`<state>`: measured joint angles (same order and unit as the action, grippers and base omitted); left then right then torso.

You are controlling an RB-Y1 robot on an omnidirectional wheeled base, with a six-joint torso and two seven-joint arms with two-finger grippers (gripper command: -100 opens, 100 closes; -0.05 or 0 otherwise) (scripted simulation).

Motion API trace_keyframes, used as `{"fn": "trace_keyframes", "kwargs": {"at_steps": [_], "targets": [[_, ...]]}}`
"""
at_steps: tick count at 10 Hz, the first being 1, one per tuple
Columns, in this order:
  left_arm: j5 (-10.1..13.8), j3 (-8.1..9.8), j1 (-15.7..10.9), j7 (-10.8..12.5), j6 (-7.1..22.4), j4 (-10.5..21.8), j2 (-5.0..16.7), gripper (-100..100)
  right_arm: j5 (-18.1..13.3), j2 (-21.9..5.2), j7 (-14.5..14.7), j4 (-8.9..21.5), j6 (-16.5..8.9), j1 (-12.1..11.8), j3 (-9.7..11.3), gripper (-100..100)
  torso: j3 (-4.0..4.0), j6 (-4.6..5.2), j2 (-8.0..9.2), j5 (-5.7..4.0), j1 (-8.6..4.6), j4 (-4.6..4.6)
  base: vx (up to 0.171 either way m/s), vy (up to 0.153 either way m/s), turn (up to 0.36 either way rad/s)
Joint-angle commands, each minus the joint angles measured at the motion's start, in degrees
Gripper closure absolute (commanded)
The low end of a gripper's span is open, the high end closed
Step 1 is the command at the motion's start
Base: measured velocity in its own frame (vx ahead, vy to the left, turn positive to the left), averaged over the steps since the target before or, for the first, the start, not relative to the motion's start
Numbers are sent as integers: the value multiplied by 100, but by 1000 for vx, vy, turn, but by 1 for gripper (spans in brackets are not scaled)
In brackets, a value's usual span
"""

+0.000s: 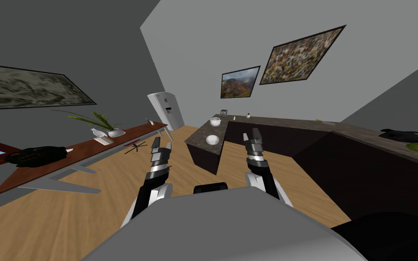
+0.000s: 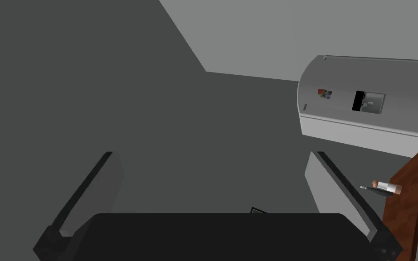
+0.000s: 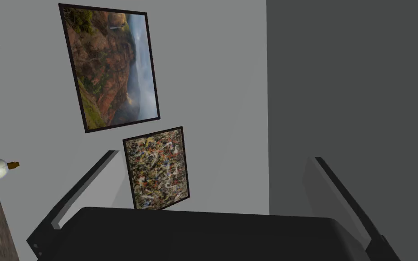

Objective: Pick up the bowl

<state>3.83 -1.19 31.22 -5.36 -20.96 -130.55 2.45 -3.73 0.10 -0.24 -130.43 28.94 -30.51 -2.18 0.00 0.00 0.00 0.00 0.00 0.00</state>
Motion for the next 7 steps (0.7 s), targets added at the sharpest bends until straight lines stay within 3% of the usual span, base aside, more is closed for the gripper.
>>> {"fn": "trace_keyframes", "kwargs": {"at_steps": [1,3,7], "targets": [[0,0,0,0,0,0,0,0,-42,-198,-2,46,19,-19,-40,-100,0,0,0,0,0,0,1,28,14],[0,-1,0,0,0,0,-1,0,-137,-510,-10,146,66,-62,-131,-100,0,0,0,4,21,0,6,81,23],[0,-1,0,0,0,0,-1,0,-447,-1211,-60,457,238,-206,-431,-100,-1,-1,-2,13,59,-1,-5,158,29]]}}
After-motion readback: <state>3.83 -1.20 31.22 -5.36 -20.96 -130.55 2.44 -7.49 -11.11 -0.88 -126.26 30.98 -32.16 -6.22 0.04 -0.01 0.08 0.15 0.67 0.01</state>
